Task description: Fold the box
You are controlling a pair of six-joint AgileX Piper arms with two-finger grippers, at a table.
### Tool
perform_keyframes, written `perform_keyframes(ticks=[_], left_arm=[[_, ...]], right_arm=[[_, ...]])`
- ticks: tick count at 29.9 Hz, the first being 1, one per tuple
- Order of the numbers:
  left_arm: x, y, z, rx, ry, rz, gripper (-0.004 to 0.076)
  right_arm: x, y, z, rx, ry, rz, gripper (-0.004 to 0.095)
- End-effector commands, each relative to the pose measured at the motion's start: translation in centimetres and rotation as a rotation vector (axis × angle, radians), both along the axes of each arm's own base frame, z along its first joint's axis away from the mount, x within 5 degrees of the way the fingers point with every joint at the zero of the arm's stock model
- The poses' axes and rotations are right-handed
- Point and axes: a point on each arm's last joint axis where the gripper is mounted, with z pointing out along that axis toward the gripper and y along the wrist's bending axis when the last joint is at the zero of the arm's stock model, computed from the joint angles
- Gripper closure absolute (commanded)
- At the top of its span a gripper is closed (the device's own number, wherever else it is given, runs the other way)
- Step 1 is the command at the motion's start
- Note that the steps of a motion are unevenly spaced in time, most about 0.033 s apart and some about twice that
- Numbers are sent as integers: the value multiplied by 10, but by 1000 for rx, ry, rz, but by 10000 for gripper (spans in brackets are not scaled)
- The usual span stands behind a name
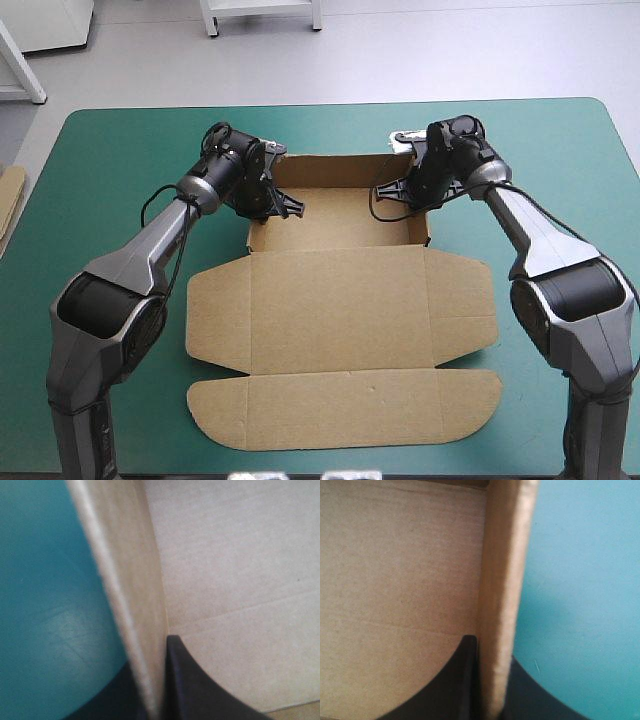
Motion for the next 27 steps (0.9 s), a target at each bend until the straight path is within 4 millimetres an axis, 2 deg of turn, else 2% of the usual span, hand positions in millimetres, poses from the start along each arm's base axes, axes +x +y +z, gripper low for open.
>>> perform_keyframes(ticks=[1,3,7,9,11,20,24,27], left_arm=[[0,-1,31,-15,-144,-53,719],[0,-2,32,-22,-142,-52,650],[0,-2,40,-31,-156,-53,389],[-1,-2,47,-38,-175,-57,260],[-2,-1,56,-46,-196,-56,200],[-25,5,99,-111,-255,-80,202],[-50,18,122,-95,-283,-101,230],[-75,33,131,-66,-321,-99,244]], right_arm=[[-4,-3,30,-33,-104,67,782],[-4,-3,33,-27,-104,67,678],[-5,-3,45,-18,-113,65,438],[-7,-3,57,-9,-139,63,369],[-10,-4,69,2,-170,58,358],[-42,-15,118,18,-221,57,358],[-63,-21,139,31,-263,68,359],[-86,-29,146,26,-267,89,389]])
